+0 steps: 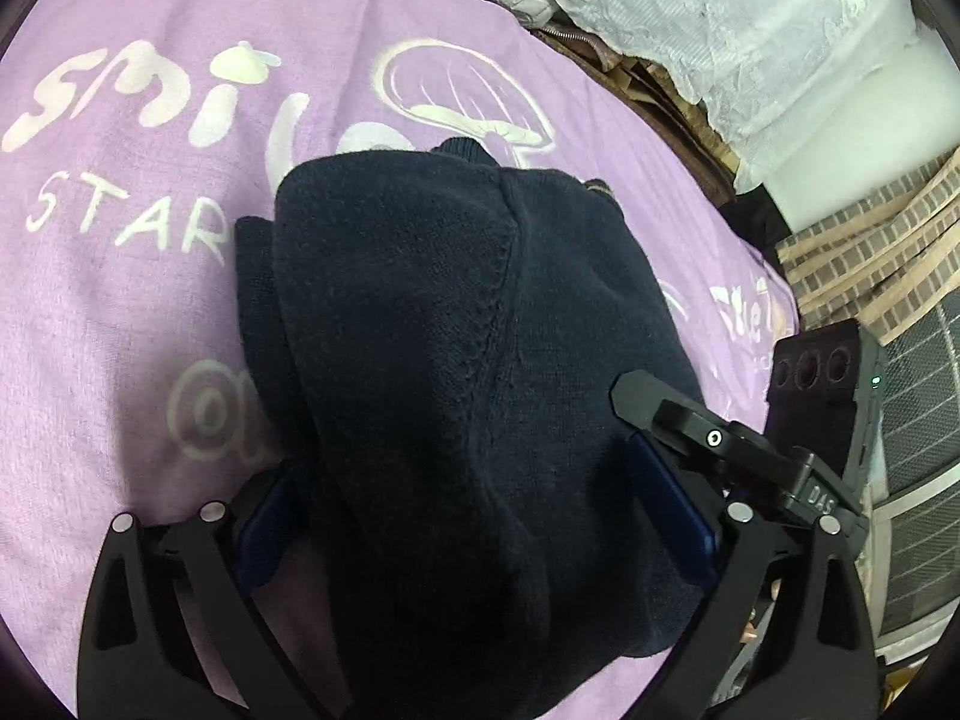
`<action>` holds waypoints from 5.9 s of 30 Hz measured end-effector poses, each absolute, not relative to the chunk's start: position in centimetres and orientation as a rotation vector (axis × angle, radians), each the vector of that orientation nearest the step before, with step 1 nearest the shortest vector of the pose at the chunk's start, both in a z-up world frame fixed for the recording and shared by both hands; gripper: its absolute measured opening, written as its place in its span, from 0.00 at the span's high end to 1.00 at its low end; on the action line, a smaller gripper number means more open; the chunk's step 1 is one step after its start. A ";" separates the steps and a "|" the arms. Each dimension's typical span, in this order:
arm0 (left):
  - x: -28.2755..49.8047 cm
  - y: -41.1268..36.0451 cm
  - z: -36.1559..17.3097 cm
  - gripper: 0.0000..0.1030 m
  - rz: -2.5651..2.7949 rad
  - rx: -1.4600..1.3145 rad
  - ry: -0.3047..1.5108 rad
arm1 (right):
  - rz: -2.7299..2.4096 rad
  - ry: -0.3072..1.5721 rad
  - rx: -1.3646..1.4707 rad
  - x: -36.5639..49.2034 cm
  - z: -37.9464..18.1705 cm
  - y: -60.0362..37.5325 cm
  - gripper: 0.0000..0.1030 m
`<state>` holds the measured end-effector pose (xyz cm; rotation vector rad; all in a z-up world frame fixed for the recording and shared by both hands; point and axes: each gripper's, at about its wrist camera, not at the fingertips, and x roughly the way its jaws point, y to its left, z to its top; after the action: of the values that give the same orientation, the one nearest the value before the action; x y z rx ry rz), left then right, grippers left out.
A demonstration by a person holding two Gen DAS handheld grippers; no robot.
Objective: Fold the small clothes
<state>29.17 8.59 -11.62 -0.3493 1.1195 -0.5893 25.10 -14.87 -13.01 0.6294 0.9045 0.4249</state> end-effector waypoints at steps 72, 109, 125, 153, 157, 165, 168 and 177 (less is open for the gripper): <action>9.4 50.6 -10.5 0.47 0.236 -0.808 0.684 | 0.904 0.829 0.142 20.2 -7.8 26.5 0.41; -2.2 32.2 -5.6 0.11 0.851 -0.113 0.638 | 0.801 0.648 -0.086 6.6 -4.9 17.3 0.20; -2.3 31.1 -2.9 0.08 0.869 -0.098 0.616 | 0.766 0.597 -0.093 5.9 -0.5 15.7 0.10; -1.3 29.6 3.1 0.04 1.111 -0.205 0.643 | 0.793 0.813 -0.054 14.5 0.9 15.6 0.03; -1.4 27.7 3.5 0.04 1.094 -0.160 0.627 | 0.834 0.791 -0.055 13.2 1.7 15.6 0.03; -2.4 27.8 3.5 0.04 1.038 -0.110 0.611 | 0.816 0.719 -0.064 11.8 3.0 15.2 0.03; -3.0 28.5 3.3 0.04 1.022 -0.105 0.597 | 0.812 0.709 -0.061 11.3 3.3 15.0 0.03; -4.7 32.1 2.9 0.04 0.930 -0.159 0.561 | 0.703 0.707 -0.120 9.7 4.2 17.1 0.03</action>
<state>-4.66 32.10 2.85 -0.1591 0.5613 0.9300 9.73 17.07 4.24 -0.1198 0.7067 0.7027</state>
